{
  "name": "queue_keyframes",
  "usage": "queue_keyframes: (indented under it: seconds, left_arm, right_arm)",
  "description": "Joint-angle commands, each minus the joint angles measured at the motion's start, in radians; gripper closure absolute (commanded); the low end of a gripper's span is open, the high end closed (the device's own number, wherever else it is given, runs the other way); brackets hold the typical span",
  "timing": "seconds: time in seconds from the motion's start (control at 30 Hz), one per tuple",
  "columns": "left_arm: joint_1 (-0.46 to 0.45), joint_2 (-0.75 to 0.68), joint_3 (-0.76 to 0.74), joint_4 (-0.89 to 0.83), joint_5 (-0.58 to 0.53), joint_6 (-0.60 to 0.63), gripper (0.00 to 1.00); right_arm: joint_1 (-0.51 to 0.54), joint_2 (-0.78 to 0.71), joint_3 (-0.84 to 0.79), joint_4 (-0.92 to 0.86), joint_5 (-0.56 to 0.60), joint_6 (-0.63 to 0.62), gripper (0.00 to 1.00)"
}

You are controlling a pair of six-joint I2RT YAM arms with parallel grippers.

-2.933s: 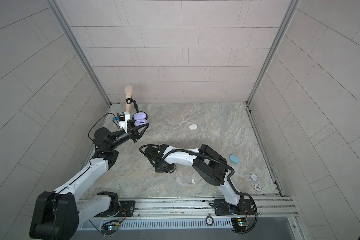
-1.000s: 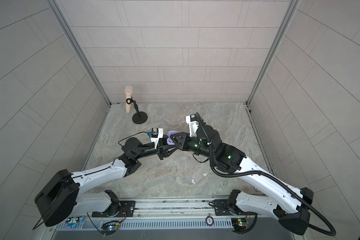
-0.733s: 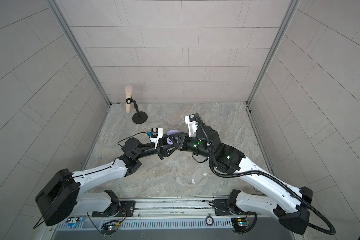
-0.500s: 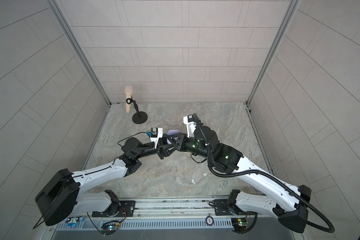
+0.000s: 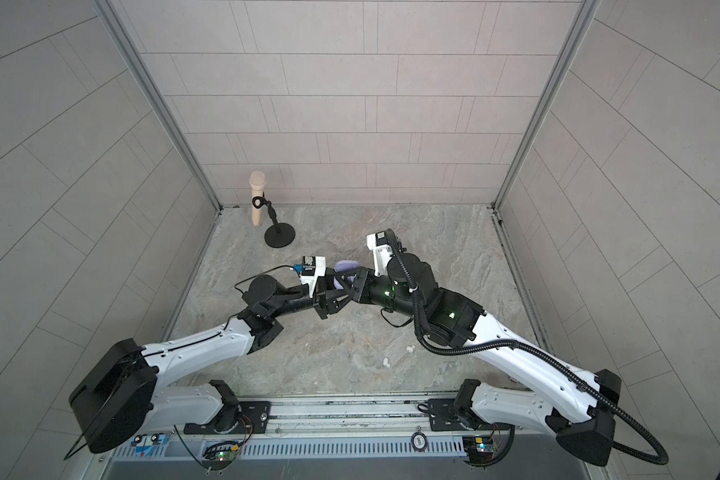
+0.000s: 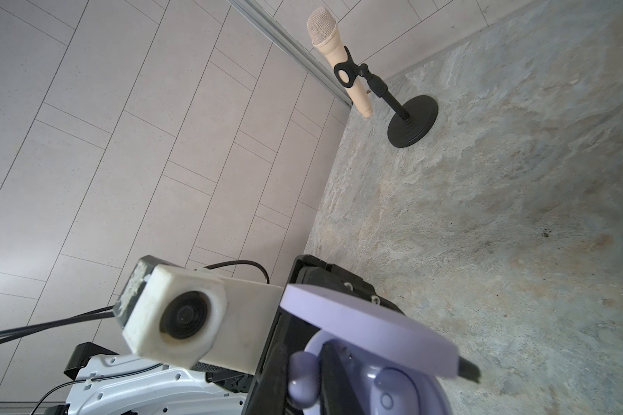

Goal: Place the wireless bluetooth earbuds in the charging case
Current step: 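Press the lavender earbud into the empty slot of the held case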

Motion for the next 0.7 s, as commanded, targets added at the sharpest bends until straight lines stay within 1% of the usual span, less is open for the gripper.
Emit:
queue_keyframes:
  seconds: [0.0,0.13,0.4,0.47,0.67]
  left_arm:
    - [-0.004,-0.033,0.035,0.029,-0.003,0.016,1.0]
    - [-0.003,-0.037,0.037,0.029,-0.006,0.017,1.0]
    - [-0.005,-0.049,0.036,0.011,-0.011,0.029,1.0]
    - [-0.005,-0.049,0.033,0.011,-0.014,0.029,1.0]
    - [-0.005,-0.056,0.031,0.009,-0.018,0.03,1.0]
  right_arm:
    - [0.007,-0.005,-0.008,-0.008,0.011,0.021,0.9]
    - [0.007,-0.011,-0.009,-0.03,0.024,0.021,0.88]
    - [0.007,-0.007,0.002,-0.059,0.019,0.016,0.76]
    - [0.007,-0.008,0.002,-0.066,0.022,0.017,0.72]
    - [0.007,-0.018,0.001,-0.085,0.033,0.017,0.65]
